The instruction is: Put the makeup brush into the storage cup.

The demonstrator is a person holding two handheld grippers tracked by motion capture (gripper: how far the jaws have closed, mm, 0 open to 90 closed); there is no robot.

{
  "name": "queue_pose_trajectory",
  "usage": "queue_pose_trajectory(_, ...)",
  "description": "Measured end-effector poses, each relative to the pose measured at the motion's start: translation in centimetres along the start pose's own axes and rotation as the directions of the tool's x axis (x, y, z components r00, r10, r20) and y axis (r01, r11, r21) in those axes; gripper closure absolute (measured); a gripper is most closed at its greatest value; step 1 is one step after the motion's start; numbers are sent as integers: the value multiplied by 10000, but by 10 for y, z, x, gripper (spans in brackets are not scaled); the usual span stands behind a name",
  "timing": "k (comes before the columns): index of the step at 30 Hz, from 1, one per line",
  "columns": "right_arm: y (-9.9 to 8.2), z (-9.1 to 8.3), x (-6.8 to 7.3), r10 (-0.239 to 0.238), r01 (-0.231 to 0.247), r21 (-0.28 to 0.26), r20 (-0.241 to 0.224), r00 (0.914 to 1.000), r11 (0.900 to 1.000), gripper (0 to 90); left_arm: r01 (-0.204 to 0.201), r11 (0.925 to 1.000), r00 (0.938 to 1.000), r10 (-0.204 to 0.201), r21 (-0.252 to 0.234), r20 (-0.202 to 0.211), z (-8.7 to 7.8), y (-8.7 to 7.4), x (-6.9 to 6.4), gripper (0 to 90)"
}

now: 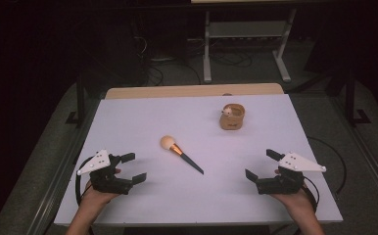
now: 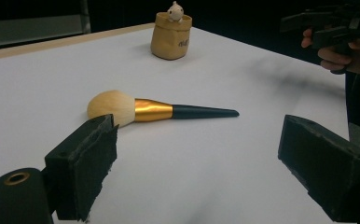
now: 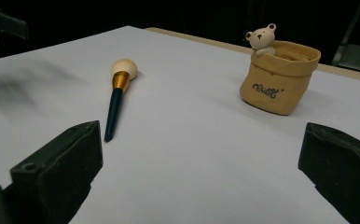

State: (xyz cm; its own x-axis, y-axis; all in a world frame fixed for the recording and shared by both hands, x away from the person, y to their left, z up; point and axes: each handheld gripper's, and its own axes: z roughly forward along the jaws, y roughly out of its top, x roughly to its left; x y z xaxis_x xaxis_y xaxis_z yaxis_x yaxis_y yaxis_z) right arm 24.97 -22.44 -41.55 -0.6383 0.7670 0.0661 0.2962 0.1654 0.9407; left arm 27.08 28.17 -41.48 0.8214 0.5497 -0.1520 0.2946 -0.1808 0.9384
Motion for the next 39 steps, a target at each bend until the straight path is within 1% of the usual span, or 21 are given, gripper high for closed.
queue_pose_trajectory(5, 1, 1, 1, 88, -89, -15, -27, 10000, 10000, 0, 41, 10000, 10000, -41, 21, -1, -1, 0, 0, 112)
queue_pose_trajectory(9, 2, 2, 1, -40, 40, -14, -15, 10000, 10000, 0, 25, 10000, 10000, -25, 12, 9, -1, 0, 0, 112)
queue_pose_trajectory(16, 4, 5, 0, 67, -67, -34, -70, 10000, 10000, 0, -26, 10000, 10000, 26, 75, 54, 0, 0, 0, 115)
queue_pose_trajectory(18, 5, 8, 0, 37, -38, -41, -111, 9999, 10000, 0, 47, 10000, 9999, -47, 49, 90, 1, 0, -1, 115)
queue_pose_trajectory(20, 7, 9, 2, 56, -57, -52, -127, 9999, 10000, 0, 6, 10000, 9999, -6, 58, 108, 1, -1, -1, 116)
queue_pose_trajectory(22, 8, 11, 2, -61, 60, -59, -159, 9999, 10000, 0, 13, 10000, 9999, -14, 41, 116, 1, 0, -1, 116)
queue_pose_trajectory(27, 11, 15, 3, -7, 4, -107, -238, 9997, 9999, 0, -19, 10000, 9998, 18, 82, 178, 4, -1, -3, 117)
queue_pose_trajectory(30, 12, 19, 3, -116, 114, -70, -265, 9996, 9999, 0, -3, 10000, 9998, 2, 69, 178, 4, -1, -3, 117)
queue_pose_trajectory(39, 16, 26, 4, -69, 65, -105, -373, 9993, 9999, 0, 42, 10000, 9998, -43, 46, 170, 3, -1, -2, 117)
